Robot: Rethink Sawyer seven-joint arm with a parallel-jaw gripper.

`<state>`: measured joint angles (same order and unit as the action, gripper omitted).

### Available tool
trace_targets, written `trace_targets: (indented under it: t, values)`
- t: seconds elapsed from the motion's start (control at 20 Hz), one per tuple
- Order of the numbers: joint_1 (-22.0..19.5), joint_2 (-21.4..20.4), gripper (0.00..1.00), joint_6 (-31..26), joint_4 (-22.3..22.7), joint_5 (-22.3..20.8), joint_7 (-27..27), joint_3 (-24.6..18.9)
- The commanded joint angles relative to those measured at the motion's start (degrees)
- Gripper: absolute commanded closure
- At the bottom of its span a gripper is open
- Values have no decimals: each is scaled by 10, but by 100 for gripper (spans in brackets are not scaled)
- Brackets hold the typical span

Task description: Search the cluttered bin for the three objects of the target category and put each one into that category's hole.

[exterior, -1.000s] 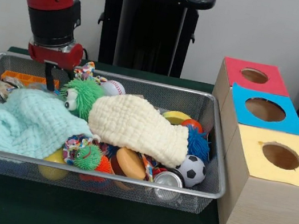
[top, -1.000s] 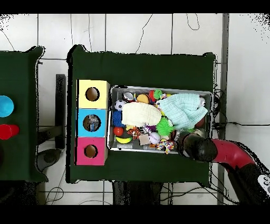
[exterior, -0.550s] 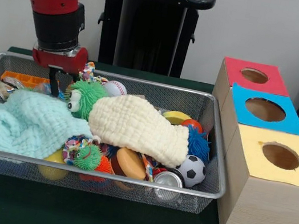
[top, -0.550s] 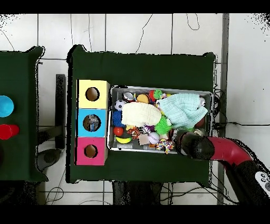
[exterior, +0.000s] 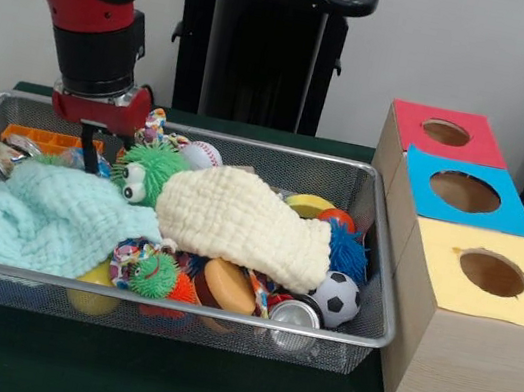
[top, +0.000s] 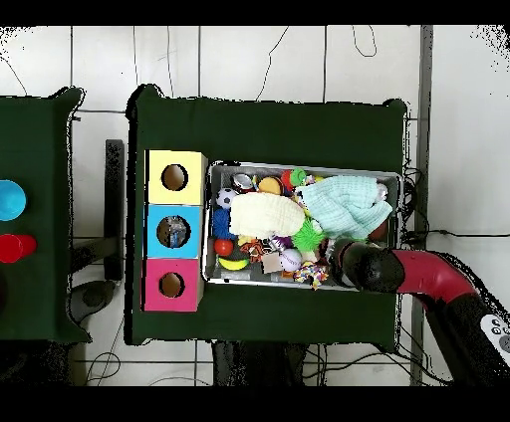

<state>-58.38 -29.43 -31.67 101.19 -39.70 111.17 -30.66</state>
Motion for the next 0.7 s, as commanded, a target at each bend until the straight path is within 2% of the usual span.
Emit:
trace_targets:
  t: [0.05,0.4,0.7]
  values:
    - [18,-2,0,-55,-84,2,-136,-64]
    - [12,-4,0,-53,-90,8,-134,-88]
    - [-3,10,0,-14,-98,-6,-146,-121]
